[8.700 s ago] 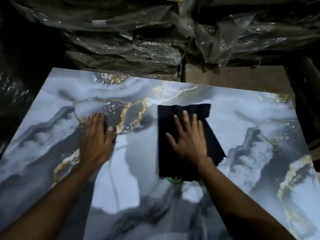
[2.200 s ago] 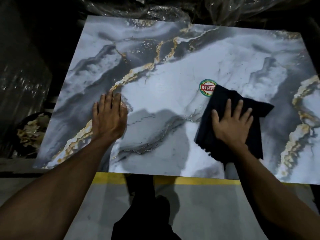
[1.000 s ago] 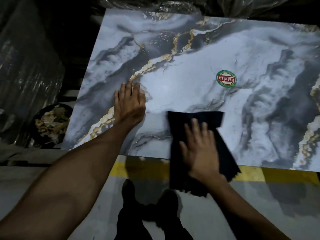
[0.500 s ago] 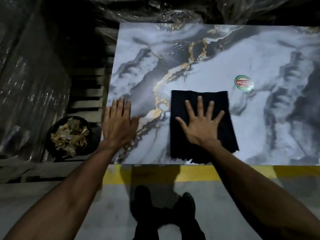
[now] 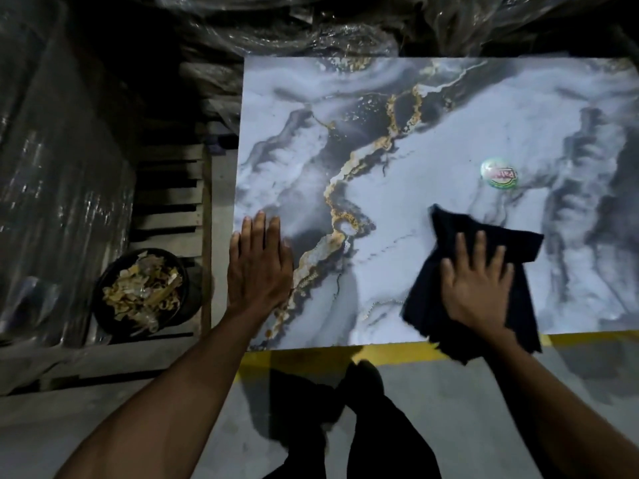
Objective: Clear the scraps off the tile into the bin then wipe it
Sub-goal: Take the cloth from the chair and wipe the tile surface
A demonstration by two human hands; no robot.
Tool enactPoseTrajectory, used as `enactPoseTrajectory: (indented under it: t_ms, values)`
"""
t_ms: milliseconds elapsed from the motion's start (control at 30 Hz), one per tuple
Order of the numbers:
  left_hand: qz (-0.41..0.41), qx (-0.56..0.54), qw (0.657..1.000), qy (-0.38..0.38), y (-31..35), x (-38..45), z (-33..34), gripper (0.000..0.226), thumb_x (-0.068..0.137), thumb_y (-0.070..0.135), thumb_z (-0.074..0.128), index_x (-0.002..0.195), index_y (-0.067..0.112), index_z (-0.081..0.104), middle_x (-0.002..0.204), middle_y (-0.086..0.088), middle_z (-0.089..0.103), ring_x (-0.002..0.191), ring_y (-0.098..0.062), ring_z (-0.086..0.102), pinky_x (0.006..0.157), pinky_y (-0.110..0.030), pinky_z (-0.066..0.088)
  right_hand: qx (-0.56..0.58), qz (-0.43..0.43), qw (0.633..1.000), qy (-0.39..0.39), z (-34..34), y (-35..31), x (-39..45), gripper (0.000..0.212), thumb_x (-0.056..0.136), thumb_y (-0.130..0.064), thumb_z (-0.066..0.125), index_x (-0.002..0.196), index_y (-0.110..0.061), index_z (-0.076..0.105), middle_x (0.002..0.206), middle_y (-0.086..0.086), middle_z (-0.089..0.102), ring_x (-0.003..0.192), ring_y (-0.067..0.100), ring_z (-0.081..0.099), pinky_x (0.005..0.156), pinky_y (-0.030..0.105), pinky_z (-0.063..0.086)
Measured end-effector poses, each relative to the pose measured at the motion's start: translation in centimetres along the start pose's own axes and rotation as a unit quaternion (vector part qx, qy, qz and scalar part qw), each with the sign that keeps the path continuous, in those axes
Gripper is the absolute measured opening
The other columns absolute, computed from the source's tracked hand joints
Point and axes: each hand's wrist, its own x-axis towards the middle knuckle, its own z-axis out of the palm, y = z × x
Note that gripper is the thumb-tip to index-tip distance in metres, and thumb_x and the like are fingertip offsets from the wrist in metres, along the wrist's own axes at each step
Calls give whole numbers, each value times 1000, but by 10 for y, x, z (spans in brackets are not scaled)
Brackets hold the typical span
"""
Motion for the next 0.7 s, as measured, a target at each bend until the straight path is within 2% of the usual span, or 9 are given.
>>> enactPoseTrajectory:
  t_ms: [67, 167, 333, 400, 500, 567, 633, 700]
  values:
    - [-1, 9, 1000, -2, 0, 0, 1, 55, 98, 37, 21, 147, 16, 36, 156, -9, 31, 146, -29, 23, 118, -42, 9, 13, 43, 999, -3, -9, -1, 34, 67, 96, -54, 17, 155, -23, 18, 164, 10, 7, 147, 46, 6, 117, 61, 6]
    - [-3, 7, 1000, -3, 0, 1, 2, 57, 97, 38, 20, 148, 15, 35, 157, -10, 30, 146, -30, 23, 118, -42, 9, 15, 44, 999, 13, -15, -32, 76, 66, 99, -54, 23, 156, -23, 11, 164, 11, 0, 147, 46, -1, 118, 59, 1]
    - [7, 43, 999, -24, -5, -3, 2, 57, 101, 38, 15, 151, 13, 27, 159, -12, 24, 148, -29, 19, 120, -46, 14, 17, -62, 998, -9, -22, -120, 114, 69, 97, -58, 20, 156, -24, 6, 164, 11, -3, 148, 45, -5, 119, 57, -3]
    - [14, 63, 998, -18, -4, -2, 0, 55, 102, 36, 18, 148, 11, 32, 156, -15, 30, 145, -33, 25, 117, -48, 21, 13, -98, 995, -15, -22, -148, 115, 69, 97, -57, 20, 156, -24, 6, 164, 11, -4, 147, 45, -5, 118, 57, -4]
    - [-27, 50, 997, 49, 13, 11, -11, 38, 96, 30, 35, 125, 11, 51, 131, -13, 49, 120, -33, 46, 99, -46, 35, 10, -159, 987, -12, -12, -173, 98, 69, 96, -55, 25, 156, -22, 16, 163, 14, 4, 147, 47, 1, 118, 57, -1]
    - [-55, 22, 996, 69, 29, 29, -16, 29, 94, 30, 38, 113, 13, 51, 115, -10, 49, 108, -32, 47, 93, -45, 35, 25, -210, 977, 5, -3, -176, 74, 68, 94, -55, 30, 152, -20, 31, 160, 16, 20, 145, 49, 14, 118, 58, 8]
    - [-54, 6, 996, 68, 40, 50, -12, 32, 93, 32, 36, 114, 13, 50, 117, -10, 49, 110, -32, 46, 95, -46, 34, 44, -255, 966, 16, 5, -164, 49, 66, 93, -55, 36, 149, -21, 39, 158, 14, 28, 144, 47, 21, 118, 57, 14]
    - [-41, 3, 998, 48, 45, 73, -4, 41, 94, 35, 33, 123, 11, 49, 129, -13, 48, 122, -36, 44, 100, -47, 34, 36, -258, 965, 14, 8, -135, 36, 66, 93, -58, 37, 148, -23, 40, 159, 11, 27, 145, 44, 21, 117, 57, 17]
